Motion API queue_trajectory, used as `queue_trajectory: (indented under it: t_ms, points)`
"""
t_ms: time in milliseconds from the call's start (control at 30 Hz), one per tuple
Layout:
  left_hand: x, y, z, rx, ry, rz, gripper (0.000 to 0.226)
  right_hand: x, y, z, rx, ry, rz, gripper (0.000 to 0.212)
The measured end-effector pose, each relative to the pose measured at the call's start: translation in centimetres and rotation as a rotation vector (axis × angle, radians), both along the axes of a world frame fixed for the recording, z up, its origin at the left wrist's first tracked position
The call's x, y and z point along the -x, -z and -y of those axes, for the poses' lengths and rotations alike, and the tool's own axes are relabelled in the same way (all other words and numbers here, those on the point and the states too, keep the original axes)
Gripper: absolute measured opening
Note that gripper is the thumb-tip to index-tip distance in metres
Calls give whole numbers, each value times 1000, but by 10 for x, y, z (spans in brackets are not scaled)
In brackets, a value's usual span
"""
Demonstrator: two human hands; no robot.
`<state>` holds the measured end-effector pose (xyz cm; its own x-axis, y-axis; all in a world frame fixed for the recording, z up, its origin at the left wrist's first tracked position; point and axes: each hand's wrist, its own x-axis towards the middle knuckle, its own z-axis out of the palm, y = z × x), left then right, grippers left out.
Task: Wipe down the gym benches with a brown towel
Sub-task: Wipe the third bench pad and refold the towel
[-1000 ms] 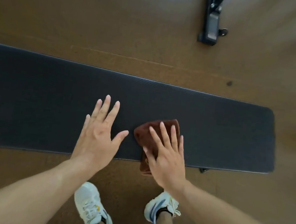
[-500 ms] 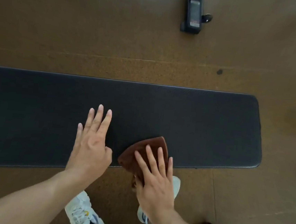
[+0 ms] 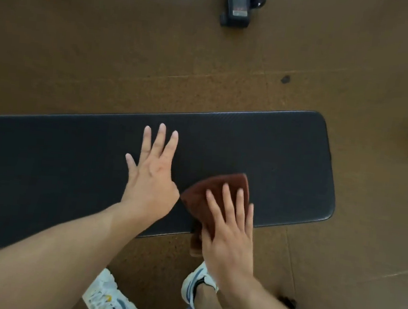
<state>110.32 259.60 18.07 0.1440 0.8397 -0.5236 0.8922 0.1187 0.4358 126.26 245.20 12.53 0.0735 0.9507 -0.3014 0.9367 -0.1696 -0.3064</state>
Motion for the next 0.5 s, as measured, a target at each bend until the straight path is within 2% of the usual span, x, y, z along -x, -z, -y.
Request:
queue_trajectory:
  t_ms: [100,233,333,400,500]
  points:
    - [-30,-1,-12,17,-20,-9,103,-13,2,5,83,-42,21,70]
    - [-56,8,-32,18,-117,10,99,-16,12,-124,-41,-24,-48,66]
    - [-64,13,-42,-14,-144,-46,99,-27,19,-210,-43,23,-25,64]
    - [-71,17,-49,-6,-59,-86,101,-39,19,-210,-77,-5,-17,63]
    - [-88,21,-49,152,155,-134,113,-67,11,-135,-112,63,-24,68]
